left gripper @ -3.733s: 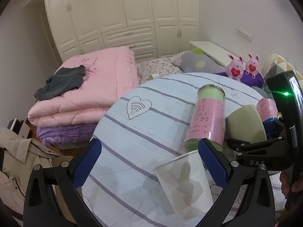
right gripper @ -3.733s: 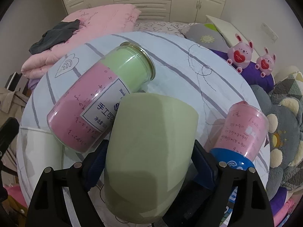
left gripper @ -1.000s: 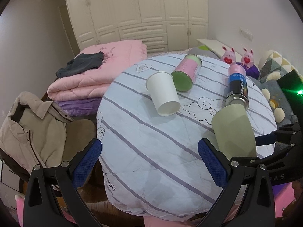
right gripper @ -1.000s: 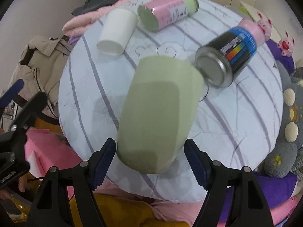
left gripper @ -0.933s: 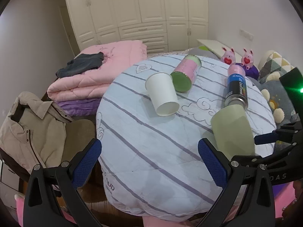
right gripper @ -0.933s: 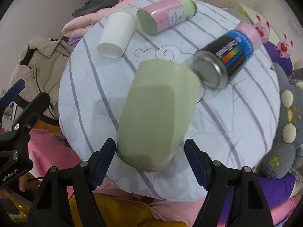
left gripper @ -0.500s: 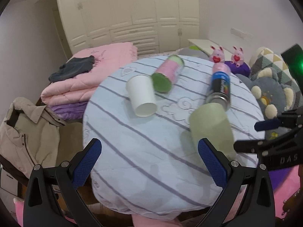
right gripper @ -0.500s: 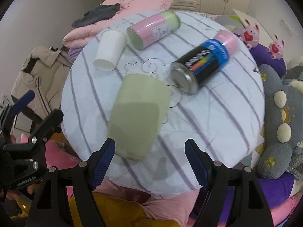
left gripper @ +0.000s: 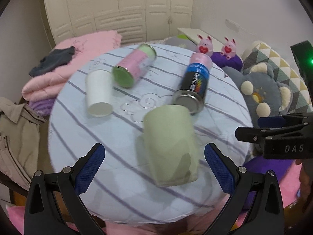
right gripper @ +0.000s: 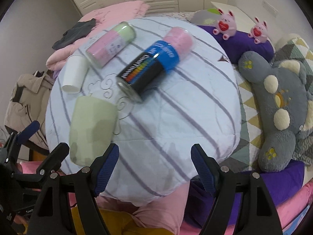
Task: Flip cup upright
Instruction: 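Grasp the pale green cup with the left gripper while the right gripper releases it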
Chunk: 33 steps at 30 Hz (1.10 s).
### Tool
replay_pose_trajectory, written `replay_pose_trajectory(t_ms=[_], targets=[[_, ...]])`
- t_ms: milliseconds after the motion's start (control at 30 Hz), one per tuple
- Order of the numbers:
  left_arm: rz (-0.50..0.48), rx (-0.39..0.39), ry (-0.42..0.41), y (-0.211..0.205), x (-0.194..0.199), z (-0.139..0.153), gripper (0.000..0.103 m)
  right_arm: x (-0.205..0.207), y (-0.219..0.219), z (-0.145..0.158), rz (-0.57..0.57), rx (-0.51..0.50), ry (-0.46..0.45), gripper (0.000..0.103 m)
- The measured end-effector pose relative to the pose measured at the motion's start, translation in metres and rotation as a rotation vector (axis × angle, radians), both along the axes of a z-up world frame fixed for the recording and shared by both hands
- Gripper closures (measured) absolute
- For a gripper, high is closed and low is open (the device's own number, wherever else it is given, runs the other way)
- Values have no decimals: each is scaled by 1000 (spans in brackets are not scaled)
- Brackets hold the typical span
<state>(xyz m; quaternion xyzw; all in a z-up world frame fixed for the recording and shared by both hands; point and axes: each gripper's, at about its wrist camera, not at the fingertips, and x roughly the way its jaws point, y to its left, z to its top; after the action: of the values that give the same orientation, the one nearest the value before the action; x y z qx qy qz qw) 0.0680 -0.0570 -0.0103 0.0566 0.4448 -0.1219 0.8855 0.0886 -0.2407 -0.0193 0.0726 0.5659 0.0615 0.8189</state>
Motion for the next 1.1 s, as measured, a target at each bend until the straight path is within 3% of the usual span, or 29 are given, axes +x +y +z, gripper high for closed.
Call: replay_pose_trajectory(t_ms=[500, 867, 967, 1100], targets=[[86, -19, 181, -29, 39, -24, 0, 22, -37, -12, -24, -3, 15, 26], [179, -32, 315, -24, 66, -47, 0, 37, -34, -25, 22, -31, 27, 26], [185, -13, 325, -25, 72, -49, 0, 26, -19, -29, 127, 1, -10, 26], [203, -14, 359, -24, 76, -54, 0, 9, -9, -23, 167, 55, -39, 27]])
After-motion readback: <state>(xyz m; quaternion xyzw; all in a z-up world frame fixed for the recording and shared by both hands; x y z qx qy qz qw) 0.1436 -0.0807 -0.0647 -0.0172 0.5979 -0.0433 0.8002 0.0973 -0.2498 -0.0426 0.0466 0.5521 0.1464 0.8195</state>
